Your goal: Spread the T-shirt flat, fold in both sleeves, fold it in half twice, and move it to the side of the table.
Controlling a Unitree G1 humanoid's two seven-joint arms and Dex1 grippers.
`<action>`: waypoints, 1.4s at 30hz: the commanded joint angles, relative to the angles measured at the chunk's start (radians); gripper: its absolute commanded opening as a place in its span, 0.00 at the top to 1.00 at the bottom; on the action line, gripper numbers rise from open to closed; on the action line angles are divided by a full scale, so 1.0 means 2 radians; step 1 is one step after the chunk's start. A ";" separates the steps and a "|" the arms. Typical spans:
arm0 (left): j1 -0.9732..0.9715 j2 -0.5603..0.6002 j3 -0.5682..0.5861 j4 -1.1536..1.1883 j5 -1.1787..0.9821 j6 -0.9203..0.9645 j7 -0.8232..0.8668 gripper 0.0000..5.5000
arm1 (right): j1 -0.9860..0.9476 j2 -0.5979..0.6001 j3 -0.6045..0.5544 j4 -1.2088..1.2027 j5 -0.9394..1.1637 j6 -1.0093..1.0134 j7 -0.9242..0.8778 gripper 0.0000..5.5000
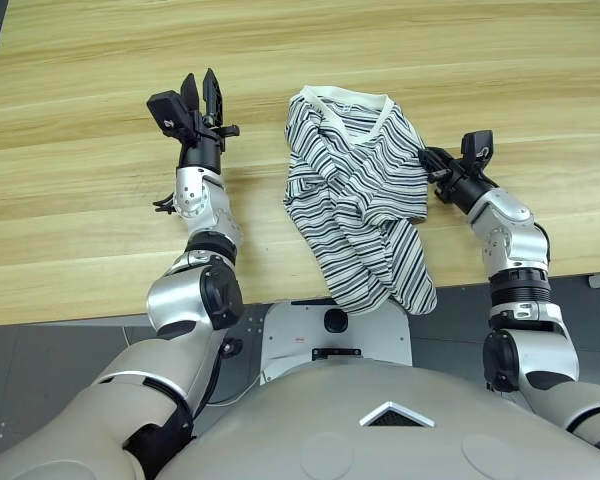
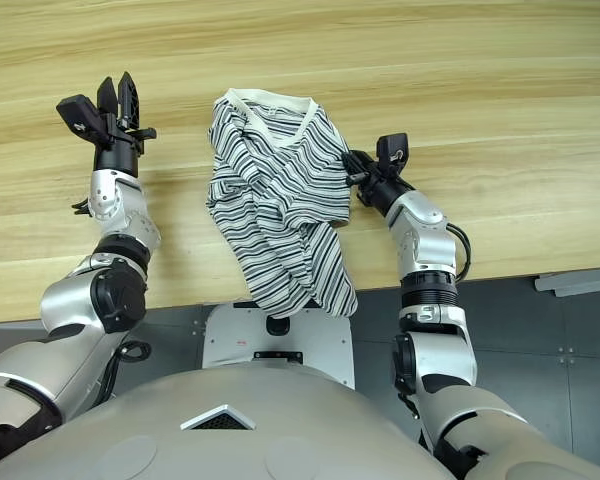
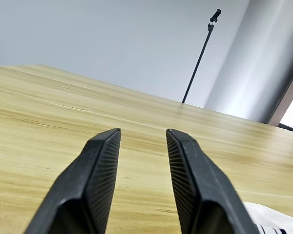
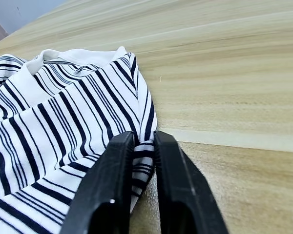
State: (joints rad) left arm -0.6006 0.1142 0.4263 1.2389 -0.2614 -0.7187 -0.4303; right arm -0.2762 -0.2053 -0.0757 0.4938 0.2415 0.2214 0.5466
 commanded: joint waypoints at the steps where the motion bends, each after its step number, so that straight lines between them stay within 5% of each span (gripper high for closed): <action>1: 0.002 -0.004 -0.005 -0.006 -0.001 -0.003 0.000 0.68 | 0.022 -0.004 0.007 0.002 -0.006 0.010 0.003 0.98; 12: -0.003 -0.007 -0.006 -0.012 -0.002 -0.006 -0.002 0.68 | -0.025 -0.075 0.011 -0.058 -0.073 -0.121 -0.006 0.98; 26: -0.001 -0.019 -0.036 -0.024 0.013 -0.003 -0.018 0.68 | -0.177 -0.162 0.069 0.152 -0.227 -0.302 -0.065 0.98; 42: -0.034 -0.074 -0.105 -0.142 -0.031 0.365 -0.085 0.54 | -0.161 -0.135 0.093 0.182 -0.222 -0.346 -0.054 0.98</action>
State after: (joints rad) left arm -0.6602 -0.0150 0.2298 0.9512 -0.3163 -0.0536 -0.6049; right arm -0.6052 -0.4816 0.1030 0.8657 -0.2116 -0.4577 0.4261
